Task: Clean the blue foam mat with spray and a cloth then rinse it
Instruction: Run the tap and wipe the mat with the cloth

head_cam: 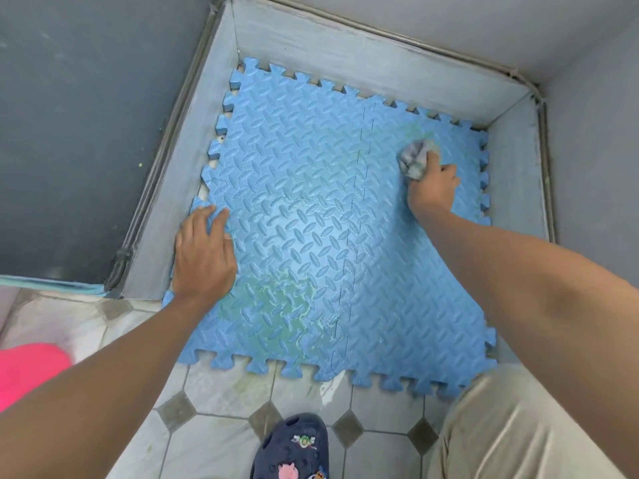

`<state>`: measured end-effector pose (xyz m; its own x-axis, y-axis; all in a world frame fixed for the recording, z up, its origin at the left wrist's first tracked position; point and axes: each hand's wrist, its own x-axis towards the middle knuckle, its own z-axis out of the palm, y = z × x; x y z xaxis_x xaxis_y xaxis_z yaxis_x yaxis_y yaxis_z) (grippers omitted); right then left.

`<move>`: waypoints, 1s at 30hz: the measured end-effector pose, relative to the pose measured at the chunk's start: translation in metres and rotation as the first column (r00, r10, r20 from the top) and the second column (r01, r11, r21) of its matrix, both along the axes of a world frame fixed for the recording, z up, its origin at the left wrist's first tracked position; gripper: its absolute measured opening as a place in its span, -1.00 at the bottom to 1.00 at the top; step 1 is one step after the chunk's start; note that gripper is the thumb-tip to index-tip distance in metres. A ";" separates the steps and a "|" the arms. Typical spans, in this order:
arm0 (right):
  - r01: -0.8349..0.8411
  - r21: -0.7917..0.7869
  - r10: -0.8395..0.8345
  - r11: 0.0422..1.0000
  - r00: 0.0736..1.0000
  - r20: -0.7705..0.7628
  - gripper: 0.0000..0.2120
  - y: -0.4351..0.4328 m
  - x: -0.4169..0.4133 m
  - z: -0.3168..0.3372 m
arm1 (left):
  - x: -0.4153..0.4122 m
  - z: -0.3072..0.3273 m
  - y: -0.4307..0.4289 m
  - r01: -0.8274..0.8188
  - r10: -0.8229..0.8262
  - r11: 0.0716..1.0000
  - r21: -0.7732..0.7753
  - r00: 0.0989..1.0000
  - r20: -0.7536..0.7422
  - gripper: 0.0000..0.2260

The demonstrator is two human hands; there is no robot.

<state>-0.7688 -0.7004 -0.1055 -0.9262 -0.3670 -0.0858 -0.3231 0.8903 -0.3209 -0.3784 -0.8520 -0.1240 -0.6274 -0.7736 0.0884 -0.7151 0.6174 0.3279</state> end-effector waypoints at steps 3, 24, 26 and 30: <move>0.038 0.033 -0.038 0.999 0.999 0.009 -0.40 -0.002 0.006 0.002 | 0.000 0.002 -0.001 0.002 -0.002 1.000 0.013 1.000 0.007 -0.63; -0.561 -0.154 0.546 0.814 0.828 -0.127 -0.51 -0.124 0.018 -0.010 | -0.006 0.002 -0.001 -0.031 0.031 1.000 0.006 0.999 -0.008 -0.57; -0.342 -0.138 0.327 0.929 0.937 -0.122 -0.46 -0.093 -0.041 -0.012 | -0.004 0.002 0.000 -0.030 0.030 1.000 -0.005 1.000 0.009 -0.58; 0.022 -0.008 -0.023 1.000 0.991 -0.131 -0.39 -0.013 -0.123 -0.013 | -0.007 0.002 -0.001 -0.029 0.029 1.000 -0.009 1.000 0.000 -0.58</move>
